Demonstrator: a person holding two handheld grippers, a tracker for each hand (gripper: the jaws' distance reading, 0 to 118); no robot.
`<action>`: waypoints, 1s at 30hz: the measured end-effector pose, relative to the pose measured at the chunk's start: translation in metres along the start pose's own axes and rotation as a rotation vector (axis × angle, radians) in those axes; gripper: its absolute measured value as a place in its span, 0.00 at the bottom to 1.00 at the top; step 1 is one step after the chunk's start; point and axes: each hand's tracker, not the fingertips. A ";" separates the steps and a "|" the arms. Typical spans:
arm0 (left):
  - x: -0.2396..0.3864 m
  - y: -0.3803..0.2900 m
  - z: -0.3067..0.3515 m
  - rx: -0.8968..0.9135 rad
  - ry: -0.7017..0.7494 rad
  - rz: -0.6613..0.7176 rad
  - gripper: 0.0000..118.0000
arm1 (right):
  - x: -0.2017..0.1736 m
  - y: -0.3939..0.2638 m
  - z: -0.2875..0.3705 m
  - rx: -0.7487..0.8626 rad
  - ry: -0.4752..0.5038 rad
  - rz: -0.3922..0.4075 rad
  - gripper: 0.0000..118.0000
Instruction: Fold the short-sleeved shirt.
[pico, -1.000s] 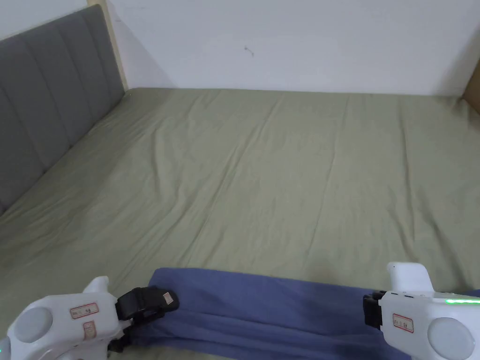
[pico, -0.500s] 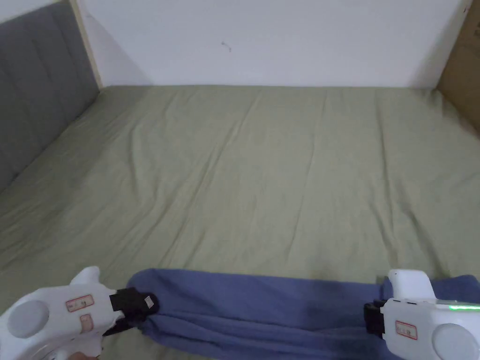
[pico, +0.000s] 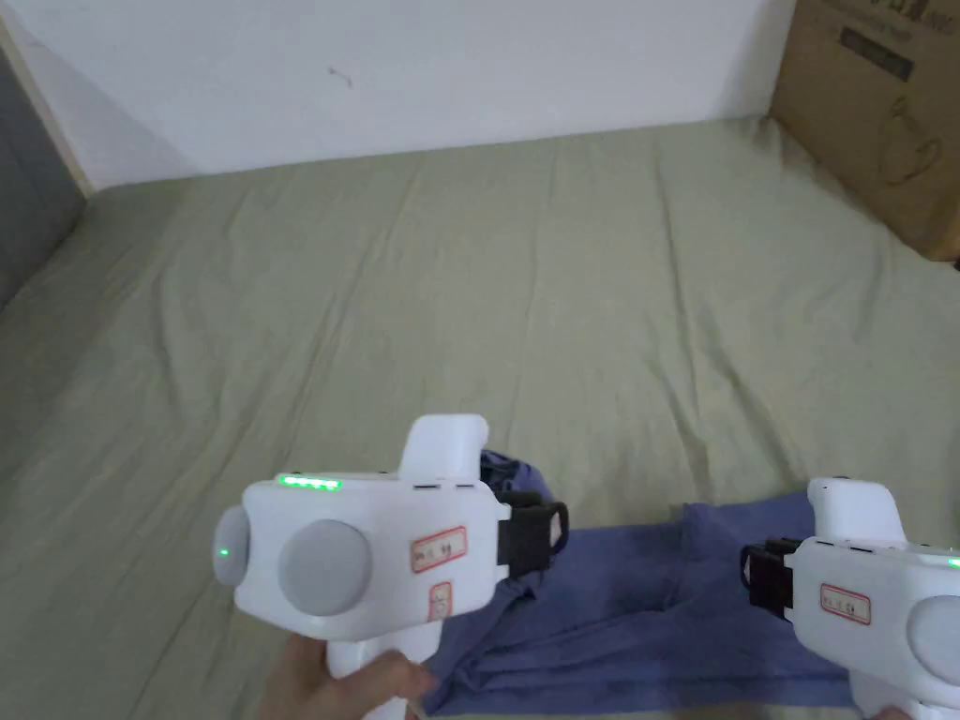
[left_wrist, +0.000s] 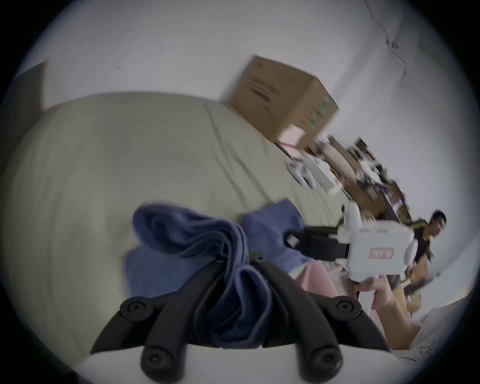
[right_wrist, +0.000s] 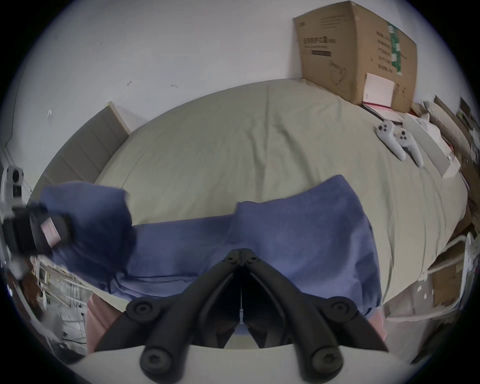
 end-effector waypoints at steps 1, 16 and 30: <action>0.007 -0.005 -0.019 -0.051 0.003 -0.008 0.07 | 0.006 -0.002 0.001 -0.002 -0.003 -0.015 0.00; -0.034 -0.032 -0.015 -0.009 -0.071 0.268 0.35 | 0.054 -0.021 0.020 0.009 -0.051 -0.147 0.00; -0.006 -0.059 -0.113 -0.242 -0.108 0.242 0.00 | 0.039 -0.020 0.014 0.003 -0.012 -0.124 0.00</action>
